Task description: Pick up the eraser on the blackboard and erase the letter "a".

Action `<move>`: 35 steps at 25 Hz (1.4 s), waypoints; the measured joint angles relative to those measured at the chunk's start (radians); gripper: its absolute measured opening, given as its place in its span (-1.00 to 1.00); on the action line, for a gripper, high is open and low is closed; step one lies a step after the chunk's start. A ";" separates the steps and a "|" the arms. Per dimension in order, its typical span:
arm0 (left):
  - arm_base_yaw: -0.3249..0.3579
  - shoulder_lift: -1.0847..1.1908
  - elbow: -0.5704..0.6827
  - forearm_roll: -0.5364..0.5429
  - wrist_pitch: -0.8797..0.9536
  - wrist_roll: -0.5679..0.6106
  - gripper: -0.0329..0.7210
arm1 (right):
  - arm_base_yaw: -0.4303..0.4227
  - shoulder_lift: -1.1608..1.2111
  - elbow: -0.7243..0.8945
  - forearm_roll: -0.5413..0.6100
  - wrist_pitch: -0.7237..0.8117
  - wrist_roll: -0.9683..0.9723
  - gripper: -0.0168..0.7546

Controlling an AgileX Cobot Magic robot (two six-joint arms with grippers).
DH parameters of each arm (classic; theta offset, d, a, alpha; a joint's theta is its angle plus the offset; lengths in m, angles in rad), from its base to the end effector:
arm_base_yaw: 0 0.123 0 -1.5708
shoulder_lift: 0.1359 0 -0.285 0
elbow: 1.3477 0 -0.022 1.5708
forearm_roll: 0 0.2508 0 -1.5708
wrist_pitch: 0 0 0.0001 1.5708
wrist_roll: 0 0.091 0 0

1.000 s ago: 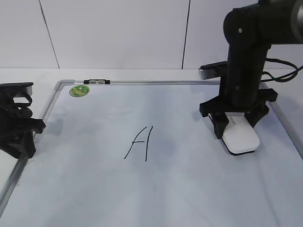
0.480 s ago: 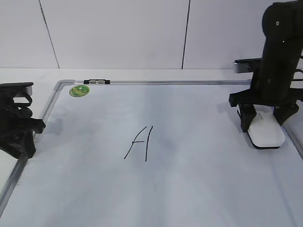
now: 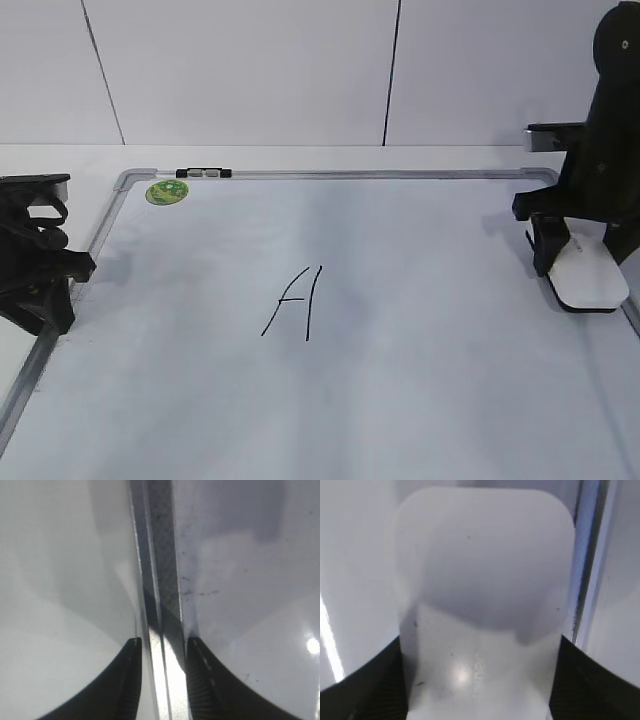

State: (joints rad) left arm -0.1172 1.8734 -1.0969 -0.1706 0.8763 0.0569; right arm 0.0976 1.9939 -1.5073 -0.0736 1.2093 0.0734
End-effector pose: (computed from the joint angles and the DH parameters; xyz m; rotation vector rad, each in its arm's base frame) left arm 0.3259 -0.0503 0.1483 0.1020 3.1319 -0.2062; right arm 0.3861 0.0315 0.1966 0.0801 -3.1067 0.1109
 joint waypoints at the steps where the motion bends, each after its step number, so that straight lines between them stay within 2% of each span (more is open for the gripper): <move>1: 0.000 0.000 0.000 0.000 0.000 0.000 -0.31 | -0.002 -0.002 0.003 -0.002 0.000 -0.002 0.40; 12: 0.000 0.000 0.000 0.000 0.000 0.000 -0.31 | -0.002 -0.084 0.149 -0.018 -0.049 -0.002 0.40; 18: 0.000 0.000 0.000 0.000 0.000 0.000 -0.30 | -0.011 -0.084 0.150 -0.018 -0.086 -0.002 0.40; 24: 0.000 0.000 0.000 0.000 0.000 0.000 -0.29 | -0.059 -0.084 0.150 -0.019 -0.095 -0.002 0.40; 35: 0.000 0.000 0.000 0.000 0.000 0.000 -0.29 | -0.062 -0.084 0.150 -0.020 -0.107 -0.009 0.40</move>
State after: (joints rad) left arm -0.1172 1.8734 -1.0969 -0.1706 0.8763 0.0569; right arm 0.0360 1.9095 -1.3568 -0.0938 1.1018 0.0647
